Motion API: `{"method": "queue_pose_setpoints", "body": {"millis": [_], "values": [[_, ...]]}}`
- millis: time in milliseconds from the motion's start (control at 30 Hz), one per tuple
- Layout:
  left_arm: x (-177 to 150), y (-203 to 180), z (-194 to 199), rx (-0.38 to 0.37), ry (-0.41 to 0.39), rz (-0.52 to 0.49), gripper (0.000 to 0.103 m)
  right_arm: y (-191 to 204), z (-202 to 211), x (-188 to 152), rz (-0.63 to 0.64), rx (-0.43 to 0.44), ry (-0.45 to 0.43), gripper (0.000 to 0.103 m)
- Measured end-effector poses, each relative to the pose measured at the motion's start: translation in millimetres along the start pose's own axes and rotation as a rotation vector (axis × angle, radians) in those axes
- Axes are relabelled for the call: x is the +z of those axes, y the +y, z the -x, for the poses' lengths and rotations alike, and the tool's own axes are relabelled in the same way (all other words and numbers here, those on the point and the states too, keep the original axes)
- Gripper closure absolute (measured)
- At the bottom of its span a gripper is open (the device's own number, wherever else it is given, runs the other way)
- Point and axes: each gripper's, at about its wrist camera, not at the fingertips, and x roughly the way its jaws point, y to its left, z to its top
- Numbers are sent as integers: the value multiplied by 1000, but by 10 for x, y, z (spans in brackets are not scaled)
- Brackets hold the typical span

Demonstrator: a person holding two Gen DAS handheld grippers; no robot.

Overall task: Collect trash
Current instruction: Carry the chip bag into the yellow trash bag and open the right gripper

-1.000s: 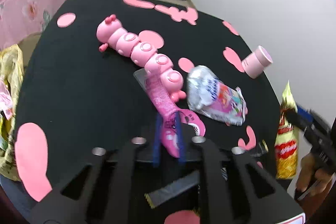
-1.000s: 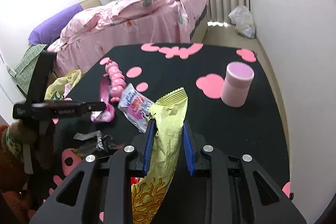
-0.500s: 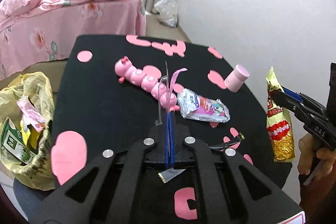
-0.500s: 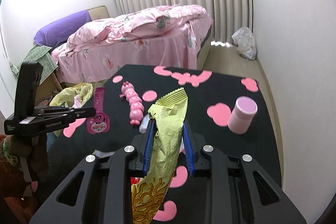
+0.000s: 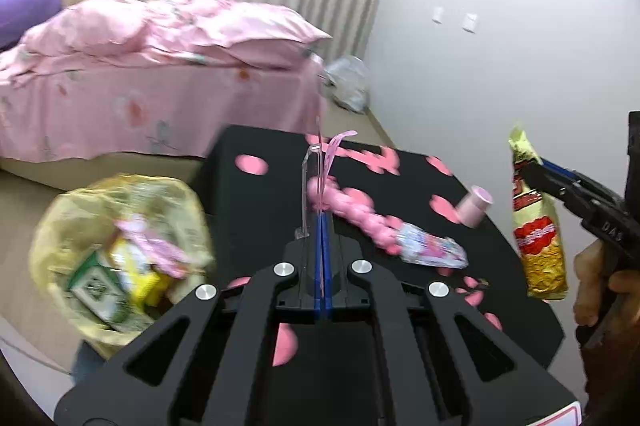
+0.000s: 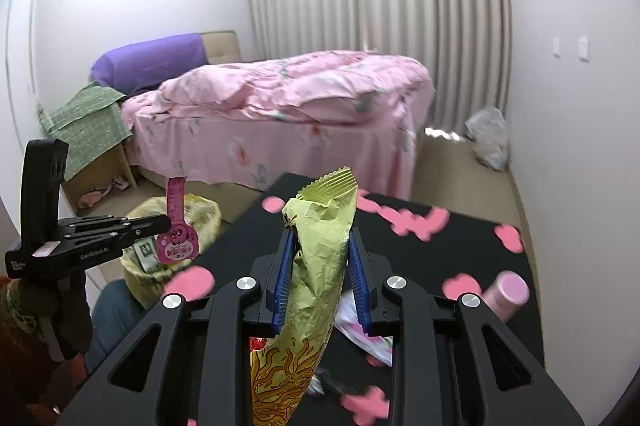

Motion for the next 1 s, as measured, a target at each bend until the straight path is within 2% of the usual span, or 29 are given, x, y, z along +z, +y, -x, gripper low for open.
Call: {"method": "queue_pose_setpoints", "body": {"millis": [167, 300, 467, 633, 767, 900, 1000], "values": [[-1, 570, 215, 95, -44, 71, 102, 365, -270, 208, 41, 58, -3, 77], [-54, 1063, 369, 165, -77, 167, 102, 712, -580, 399, 84, 128, 8, 77], [-165, 1550, 412, 218, -88, 283, 102, 1213, -1038, 598, 155, 228, 14, 77], [-287, 1758, 269, 255, -58, 341, 102, 1661, -1614, 643, 175, 337, 57, 77], [-375, 1841, 95, 278, -21, 360, 102, 1927, -2094, 572, 147, 382, 107, 77], [-450, 1956, -27, 286, 7, 396, 102, 2066, -2571, 462, 93, 417, 182, 77], [-539, 2013, -141, 284, 40, 411, 102, 2138, -2904, 330, 71, 425, 282, 77]]}}
